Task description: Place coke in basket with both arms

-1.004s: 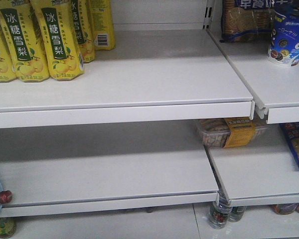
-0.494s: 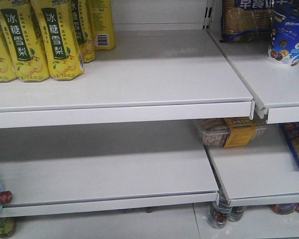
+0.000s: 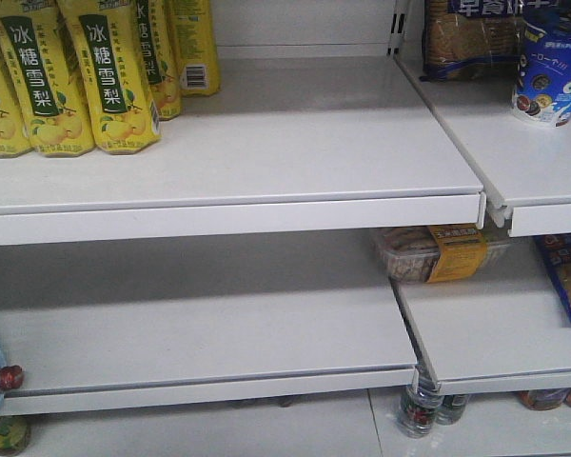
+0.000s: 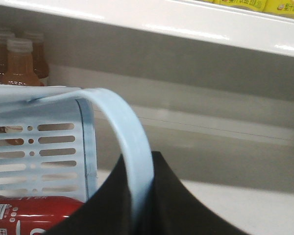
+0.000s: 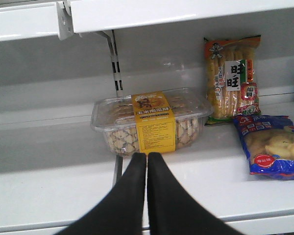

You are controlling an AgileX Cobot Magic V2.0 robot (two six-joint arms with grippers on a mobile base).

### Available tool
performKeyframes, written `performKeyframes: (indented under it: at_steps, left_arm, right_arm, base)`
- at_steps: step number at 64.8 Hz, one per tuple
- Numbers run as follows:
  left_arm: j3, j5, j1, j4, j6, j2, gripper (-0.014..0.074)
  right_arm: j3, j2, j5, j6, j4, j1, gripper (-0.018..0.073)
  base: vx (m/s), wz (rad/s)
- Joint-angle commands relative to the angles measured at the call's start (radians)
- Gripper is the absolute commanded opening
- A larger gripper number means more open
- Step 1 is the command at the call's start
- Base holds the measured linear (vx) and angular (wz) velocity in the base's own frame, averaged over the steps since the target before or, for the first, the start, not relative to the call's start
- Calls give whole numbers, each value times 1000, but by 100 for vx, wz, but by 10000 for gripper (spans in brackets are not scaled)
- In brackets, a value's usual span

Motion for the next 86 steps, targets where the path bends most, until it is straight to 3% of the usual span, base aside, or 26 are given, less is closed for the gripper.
performKeyframes:
  at_steps: [1,86]
  left_arm:
    - [13,-132,-1,21,21,-19,-8]
    - [13,-132,-1,21,21,-19,-8]
  right_arm:
    - [16,-18,-73,-3,4,-6,-5]
    - [15,-18,-70,-5,4,-6,-5]
  base:
    - [0,0]
    - [0,0]
